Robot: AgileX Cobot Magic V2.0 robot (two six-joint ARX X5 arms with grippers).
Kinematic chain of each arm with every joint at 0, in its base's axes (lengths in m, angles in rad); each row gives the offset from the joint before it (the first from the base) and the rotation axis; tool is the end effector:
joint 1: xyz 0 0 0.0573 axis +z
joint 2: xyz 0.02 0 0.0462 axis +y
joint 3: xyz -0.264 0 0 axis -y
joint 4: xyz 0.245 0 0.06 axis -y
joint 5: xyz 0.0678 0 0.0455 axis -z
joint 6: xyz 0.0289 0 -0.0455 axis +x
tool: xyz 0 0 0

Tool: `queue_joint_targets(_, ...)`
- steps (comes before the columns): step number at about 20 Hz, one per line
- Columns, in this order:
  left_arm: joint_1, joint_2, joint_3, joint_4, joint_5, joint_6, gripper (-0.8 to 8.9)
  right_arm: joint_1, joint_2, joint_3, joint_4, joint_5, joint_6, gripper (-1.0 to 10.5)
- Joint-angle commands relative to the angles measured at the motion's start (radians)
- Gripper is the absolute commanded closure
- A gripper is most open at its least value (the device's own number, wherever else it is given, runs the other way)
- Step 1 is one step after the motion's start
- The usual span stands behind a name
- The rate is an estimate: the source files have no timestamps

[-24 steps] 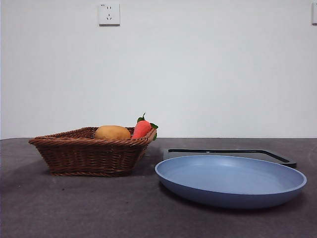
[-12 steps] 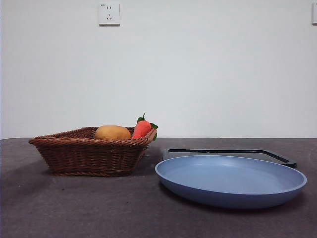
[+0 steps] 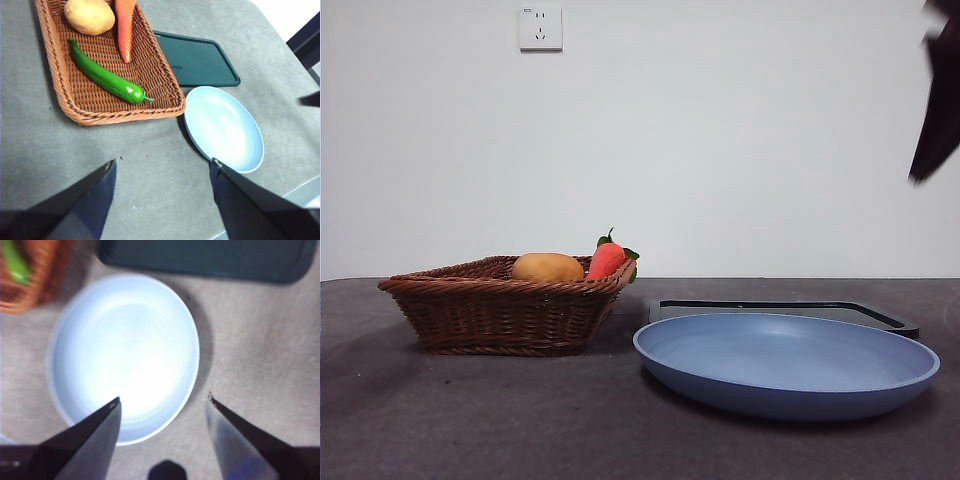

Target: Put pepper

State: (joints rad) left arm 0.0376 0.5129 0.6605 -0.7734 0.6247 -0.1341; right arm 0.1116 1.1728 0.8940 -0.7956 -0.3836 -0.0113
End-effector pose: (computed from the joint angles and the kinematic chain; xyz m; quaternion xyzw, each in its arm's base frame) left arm 0.0980 -0.0132 0.2750 -0.1609 0.3089 -0.2552 0.9020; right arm 0.2122 0.0347 0.2539 0.0647 0.5058 0.2134 0.8333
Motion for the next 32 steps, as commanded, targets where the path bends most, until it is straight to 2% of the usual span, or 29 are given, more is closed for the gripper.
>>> queue_joint_targets(1,0.002,0.001,0.015,0.009,0.007,0.006,4.87,0.014,0.099,0.015,0.048,-0.002,0.005,6.5)
queue_joint_targets(5,0.002,0.01,0.015,0.01,0.006,0.006,4.87,0.039,0.263,0.015,0.139,0.004,-0.006,6.5)
queue_joint_targets(8,0.002,0.013,0.015,0.01,0.006,0.006,4.87,0.061,0.351,0.015,0.195,0.053,-0.006,6.7)
queue_joint_targets(11,0.002,0.013,0.015,0.01,0.005,0.006,4.87,0.069,0.414,0.015,0.234,0.048,-0.008,6.9)
queue_joint_targets(16,0.002,0.014,0.015,0.01,0.005,0.004,4.87,0.068,0.456,0.015,0.242,0.048,-0.009,8.6)
queue_joint_targets(19,0.002,0.015,0.015,0.01,0.004,0.004,4.87,0.068,0.463,0.015,0.247,0.042,-0.009,9.4)
queue_joint_targets(23,0.001,0.015,0.015,0.022,-0.023,-0.008,4.87,0.066,0.46,0.015,0.253,0.045,0.003,9.4)
queue_joint_targets(25,0.001,0.015,0.015,0.053,-0.023,-0.055,4.87,0.064,0.434,0.015,0.252,0.046,0.006,9.4)
queue_joint_targets(29,-0.022,0.063,0.023,0.121,-0.035,-0.134,4.88,0.048,0.304,0.024,0.236,0.05,0.011,9.4)
queue_joint_targets(32,-0.09,0.191,0.076,0.124,-0.096,-0.138,4.88,0.015,0.184,0.034,0.199,0.05,0.011,9.4)
